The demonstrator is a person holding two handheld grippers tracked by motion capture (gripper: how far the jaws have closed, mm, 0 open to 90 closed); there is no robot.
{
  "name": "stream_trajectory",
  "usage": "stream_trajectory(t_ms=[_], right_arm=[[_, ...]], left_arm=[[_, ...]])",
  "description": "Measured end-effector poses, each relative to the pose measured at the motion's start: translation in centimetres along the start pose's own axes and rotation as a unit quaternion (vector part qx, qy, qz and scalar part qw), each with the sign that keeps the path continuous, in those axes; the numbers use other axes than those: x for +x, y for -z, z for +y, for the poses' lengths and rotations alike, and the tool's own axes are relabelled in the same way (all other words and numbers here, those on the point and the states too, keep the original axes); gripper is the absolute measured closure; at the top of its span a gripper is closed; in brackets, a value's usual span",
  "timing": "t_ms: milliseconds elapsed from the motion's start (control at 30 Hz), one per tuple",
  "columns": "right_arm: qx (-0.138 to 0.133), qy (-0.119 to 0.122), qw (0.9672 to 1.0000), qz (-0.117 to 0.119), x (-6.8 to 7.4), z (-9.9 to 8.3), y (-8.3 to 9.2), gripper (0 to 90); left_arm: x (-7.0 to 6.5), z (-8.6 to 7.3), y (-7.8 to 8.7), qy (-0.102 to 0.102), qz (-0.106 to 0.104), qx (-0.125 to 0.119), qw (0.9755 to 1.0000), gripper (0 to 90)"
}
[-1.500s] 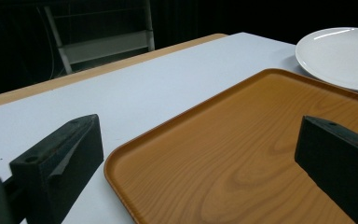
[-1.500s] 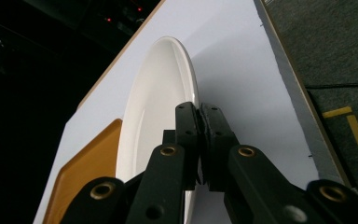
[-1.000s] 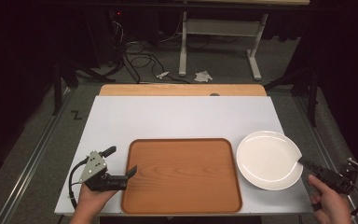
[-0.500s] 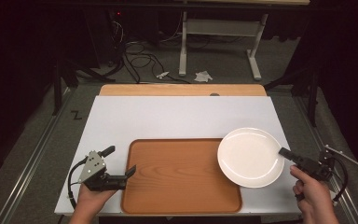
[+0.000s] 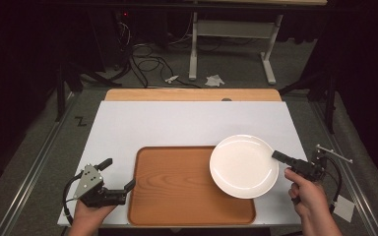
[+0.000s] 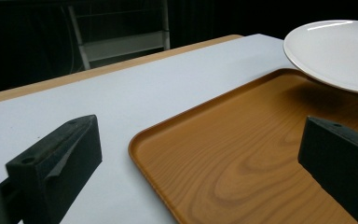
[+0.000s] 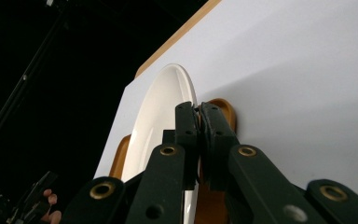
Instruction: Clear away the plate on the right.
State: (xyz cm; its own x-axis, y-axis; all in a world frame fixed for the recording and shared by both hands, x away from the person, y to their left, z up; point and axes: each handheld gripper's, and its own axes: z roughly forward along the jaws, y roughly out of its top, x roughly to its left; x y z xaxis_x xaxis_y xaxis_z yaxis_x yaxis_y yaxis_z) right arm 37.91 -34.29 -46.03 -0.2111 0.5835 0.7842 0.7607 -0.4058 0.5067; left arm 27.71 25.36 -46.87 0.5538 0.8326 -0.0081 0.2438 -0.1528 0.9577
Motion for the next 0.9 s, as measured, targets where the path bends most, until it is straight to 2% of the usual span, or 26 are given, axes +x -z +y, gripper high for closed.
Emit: stream_trajectory(t_ms=[233, 767, 900], right_arm=[[0.023, 0.003, 0.9997, 0.008, 0.2, -0.3, -1.9, 89.1], [0.083, 0.013, 0.9964, 0.004, 2.4, -1.8, -5.8, 89.2], [0.09, 0.018, 0.9958, 0.003, 3.1, -2.0, -6.8, 89.2]], left_arm=[[0.3, -0.5, 0.9, 0.011, 0.011, 0.001, 0.9999, 0.1], [0.1, -0.5, 1.0, 0.009, 0.009, 0.004, 0.9999, 0.3], [0.1, -0.5, 1.0, 0.006, 0.006, 0.004, 1.0, 0.4]])
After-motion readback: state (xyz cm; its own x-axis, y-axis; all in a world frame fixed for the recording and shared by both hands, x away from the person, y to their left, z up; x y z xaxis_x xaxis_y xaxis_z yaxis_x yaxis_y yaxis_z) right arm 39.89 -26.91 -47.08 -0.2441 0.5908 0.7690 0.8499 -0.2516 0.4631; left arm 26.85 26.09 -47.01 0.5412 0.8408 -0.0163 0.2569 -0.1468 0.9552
